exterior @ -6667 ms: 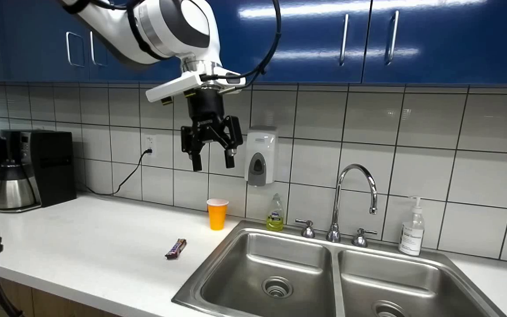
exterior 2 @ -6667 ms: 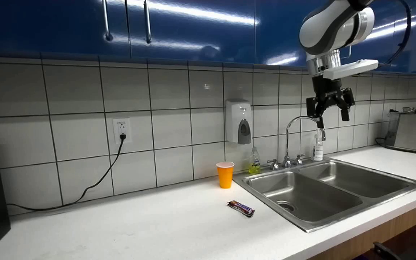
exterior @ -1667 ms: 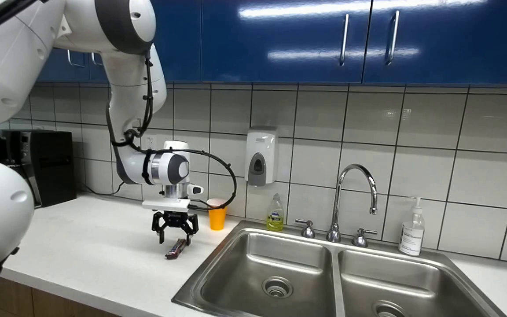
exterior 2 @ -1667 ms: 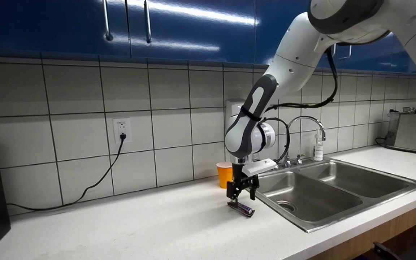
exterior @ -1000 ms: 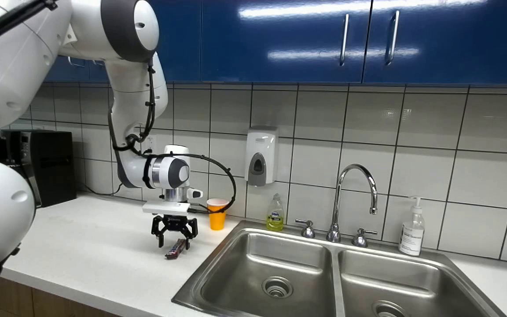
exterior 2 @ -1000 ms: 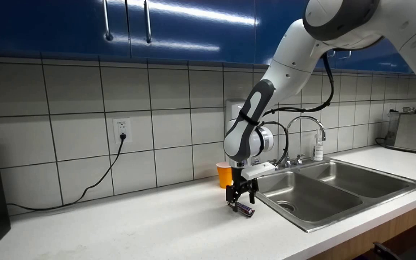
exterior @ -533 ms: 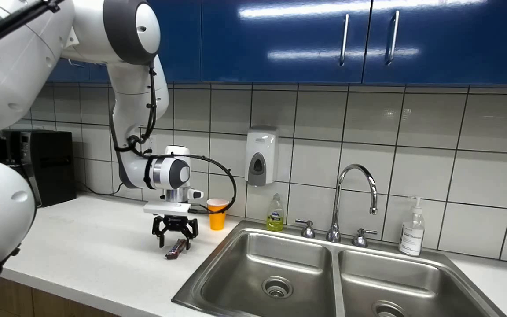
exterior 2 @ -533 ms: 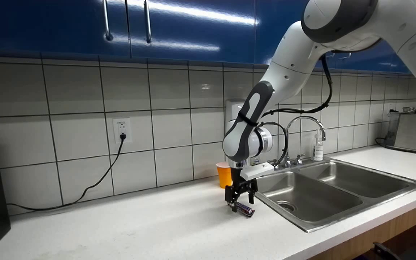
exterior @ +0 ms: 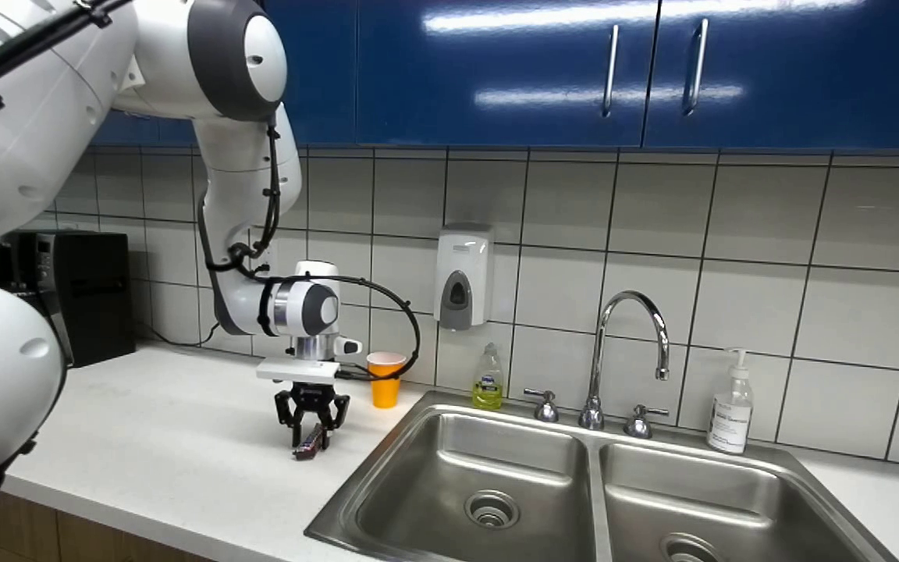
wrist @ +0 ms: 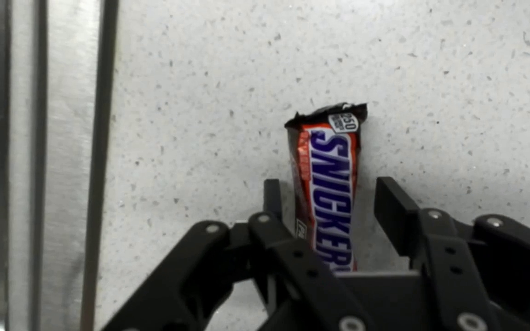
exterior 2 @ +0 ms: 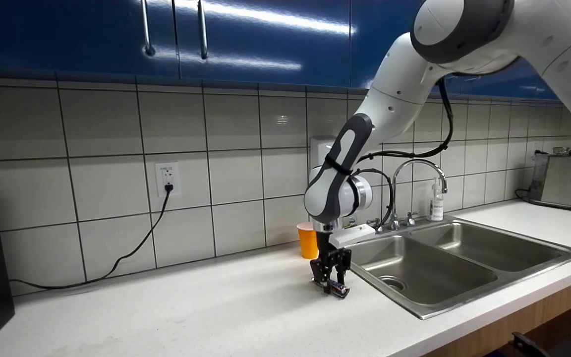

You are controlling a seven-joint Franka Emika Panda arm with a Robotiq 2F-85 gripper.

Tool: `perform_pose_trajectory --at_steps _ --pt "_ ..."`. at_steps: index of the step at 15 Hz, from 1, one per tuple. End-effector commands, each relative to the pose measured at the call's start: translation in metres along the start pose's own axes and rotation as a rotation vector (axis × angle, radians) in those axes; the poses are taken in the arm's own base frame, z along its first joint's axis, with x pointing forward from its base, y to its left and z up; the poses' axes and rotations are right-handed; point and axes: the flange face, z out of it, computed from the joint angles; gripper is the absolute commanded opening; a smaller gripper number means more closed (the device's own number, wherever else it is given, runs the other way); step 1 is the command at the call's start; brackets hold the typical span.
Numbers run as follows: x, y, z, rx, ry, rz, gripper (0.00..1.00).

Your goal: Put the brown packet in the sink on the left.

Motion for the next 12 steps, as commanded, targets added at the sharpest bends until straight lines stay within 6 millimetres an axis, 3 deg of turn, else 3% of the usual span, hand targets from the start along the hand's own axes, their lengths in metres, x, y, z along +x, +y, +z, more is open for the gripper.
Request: perform_pose_trajectory --at_steps 1,4,12 --pt "0.007 0.003 -0.002 0.000 -0.021 0.027 0.27" --pt "0.009 0.004 -0.003 0.001 -0.021 0.028 0.05" --pt "0.013 0.009 -0.020 -0.012 -0.012 0.048 0.05"
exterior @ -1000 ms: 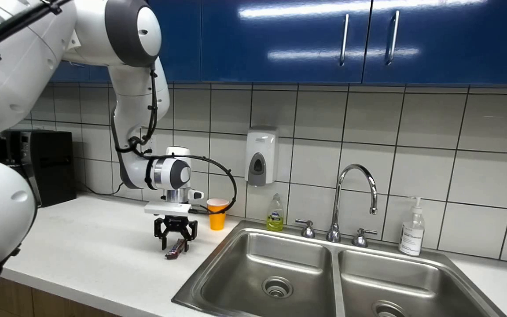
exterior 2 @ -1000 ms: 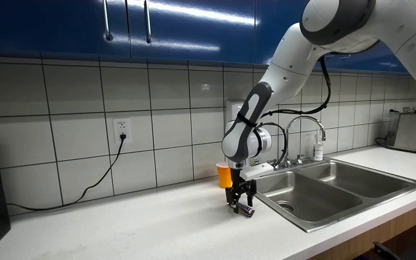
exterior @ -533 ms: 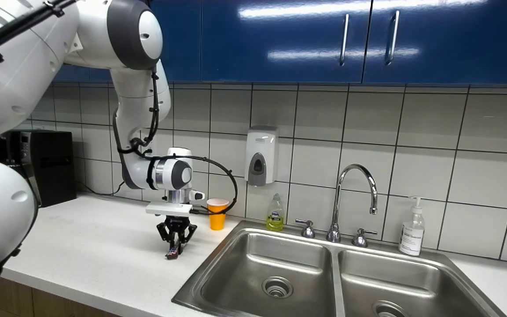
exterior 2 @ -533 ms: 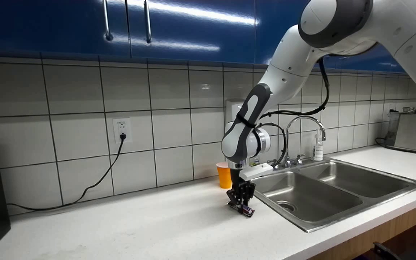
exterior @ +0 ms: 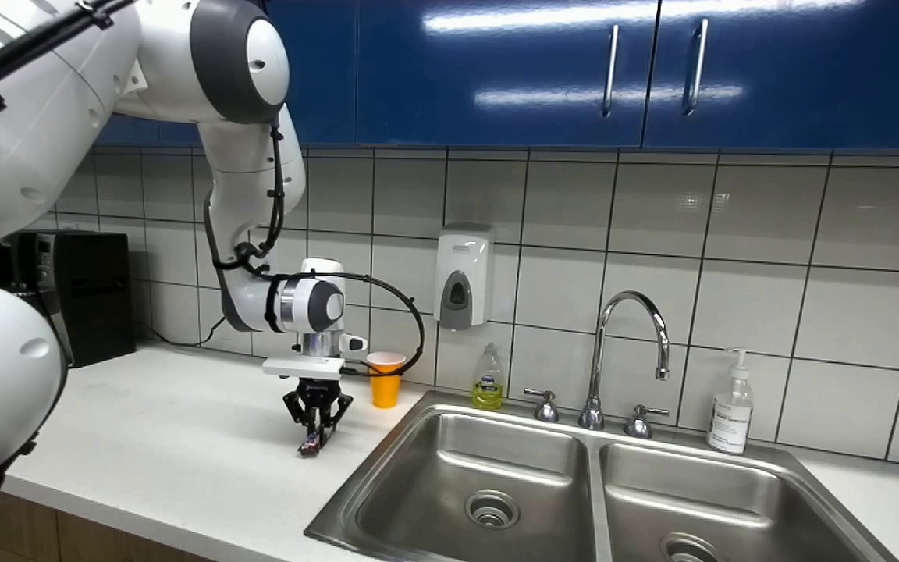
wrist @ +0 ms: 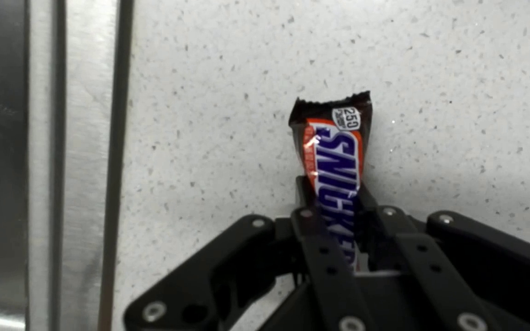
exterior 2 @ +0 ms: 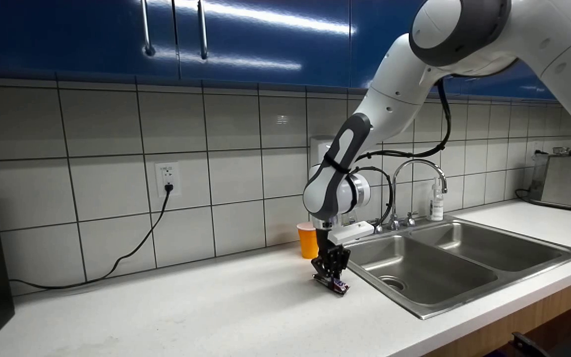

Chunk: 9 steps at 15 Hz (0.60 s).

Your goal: Put the brown packet in the sink on the left.

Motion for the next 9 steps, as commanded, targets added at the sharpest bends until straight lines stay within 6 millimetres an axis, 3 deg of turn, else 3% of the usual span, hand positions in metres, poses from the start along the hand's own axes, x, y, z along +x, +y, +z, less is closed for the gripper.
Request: perform_pose_trajectory --at_steps 1,9 --pt "0.005 0.001 -0.020 -0.010 -0.002 0.032 0.05" --pt "0.006 0.010 -0.044 -0.016 0.021 0.071 0.05"
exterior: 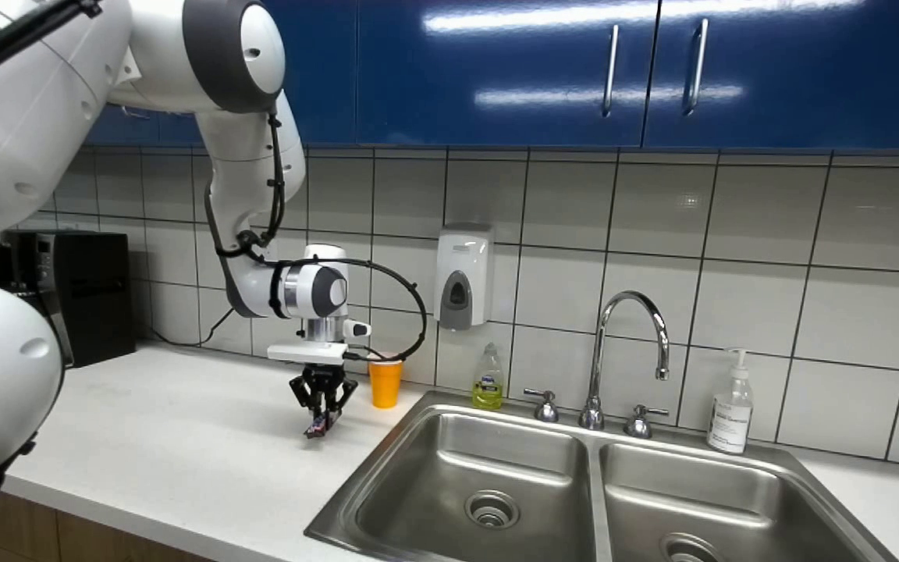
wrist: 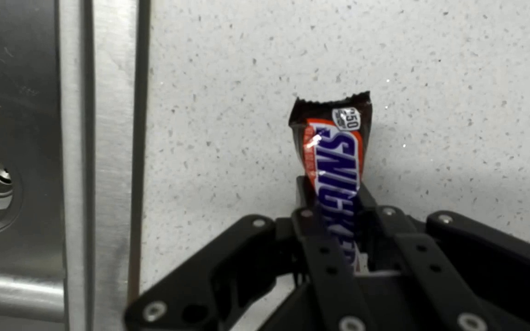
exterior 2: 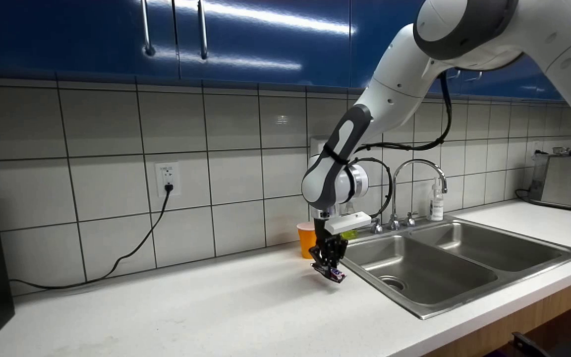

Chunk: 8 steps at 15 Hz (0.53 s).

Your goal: Put the brown packet in the sink on the left.

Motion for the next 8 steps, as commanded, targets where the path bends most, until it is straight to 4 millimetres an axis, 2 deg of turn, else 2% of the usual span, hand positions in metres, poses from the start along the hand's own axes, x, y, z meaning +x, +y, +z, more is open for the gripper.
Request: perform_pose_trajectory --at_steps 1,5,8 --pt "-0.003 0.009 -0.018 -0.008 -0.009 0.049 0.05" --pt "-0.005 0.035 -0.028 -0.008 0.002 0.111 0.05" --pt "-0.010 0.069 -0.034 -0.004 0.014 0.180 0.05"
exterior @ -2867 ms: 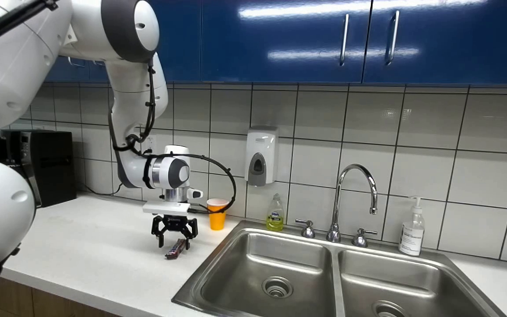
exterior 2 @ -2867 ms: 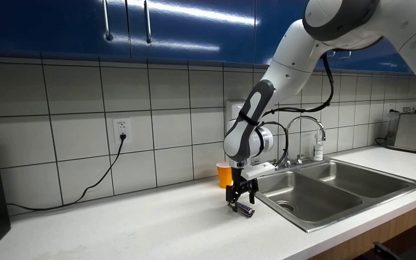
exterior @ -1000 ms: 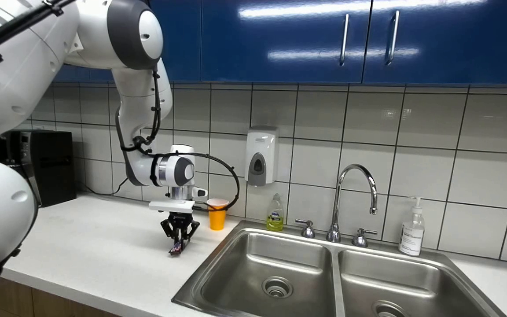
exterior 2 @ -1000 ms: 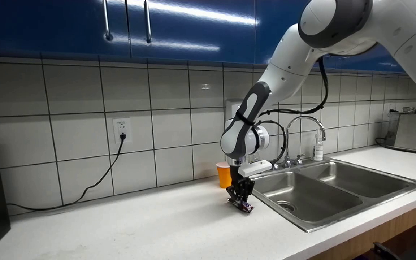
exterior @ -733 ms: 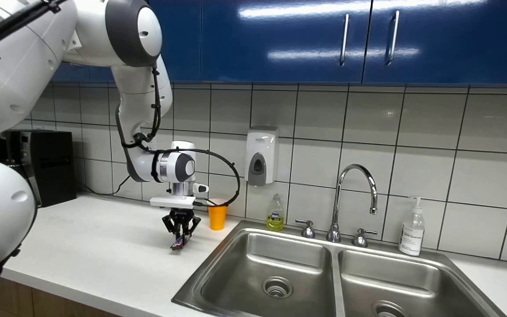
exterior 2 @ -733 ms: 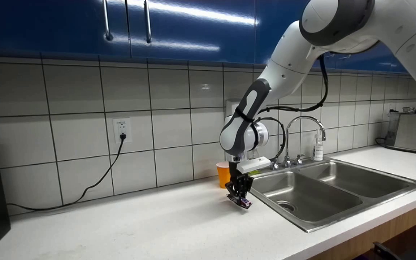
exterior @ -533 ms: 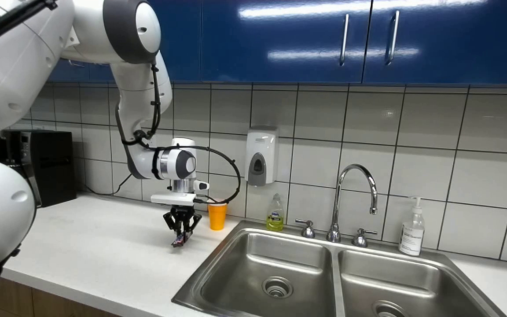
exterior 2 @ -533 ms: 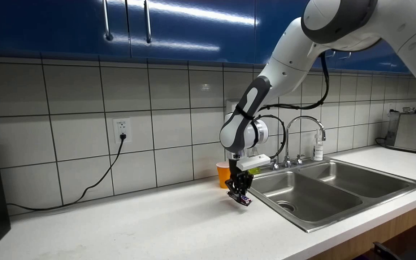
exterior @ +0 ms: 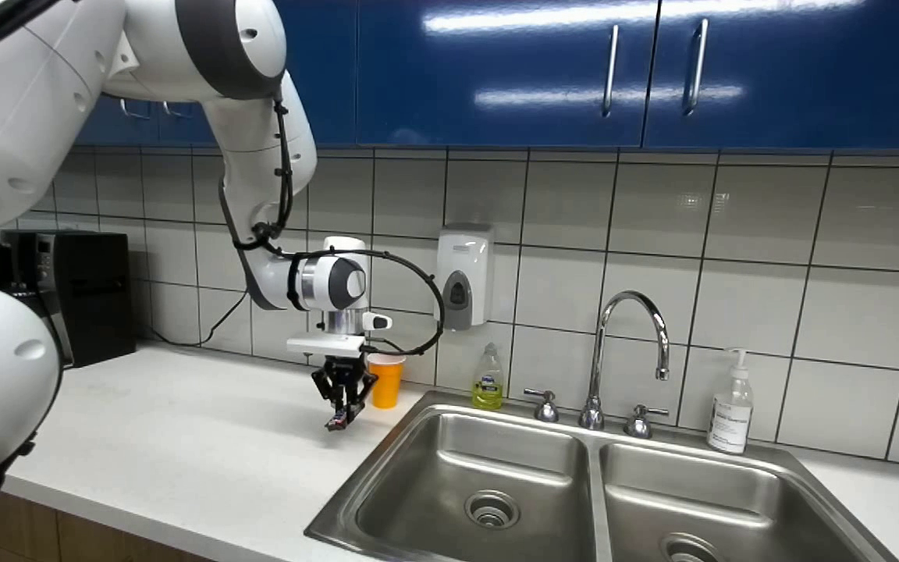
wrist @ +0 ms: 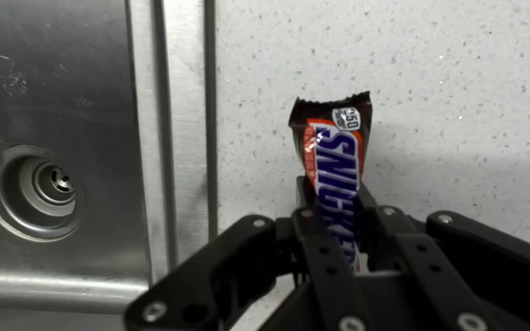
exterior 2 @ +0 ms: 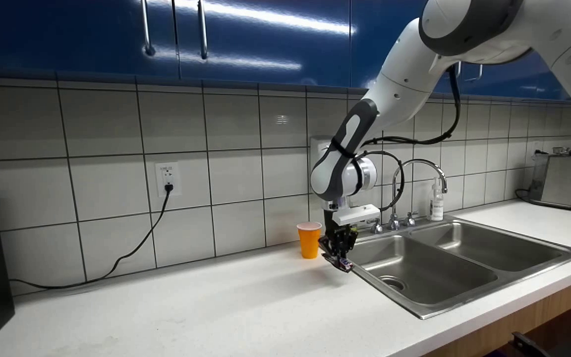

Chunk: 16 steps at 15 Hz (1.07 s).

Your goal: Put the brown packet in the sink on the left.

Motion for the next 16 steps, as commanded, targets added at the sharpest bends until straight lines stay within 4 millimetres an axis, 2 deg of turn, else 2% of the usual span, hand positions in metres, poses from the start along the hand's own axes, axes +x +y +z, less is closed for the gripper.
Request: perform_pose_trajectory --at_steps 1,9,12,16 --pt "-0.006 0.040 -0.019 0.009 -0.001 0.101 0.05" --pt "-0.027 0.164 -0.026 0.009 0.021 0.344 0.05" --pt "-0.039 0.206 -0.019 0.000 0.016 0.424 0.05" --pt "-0.052 0.247 -0.001 -0.004 0.000 0.506 0.05"
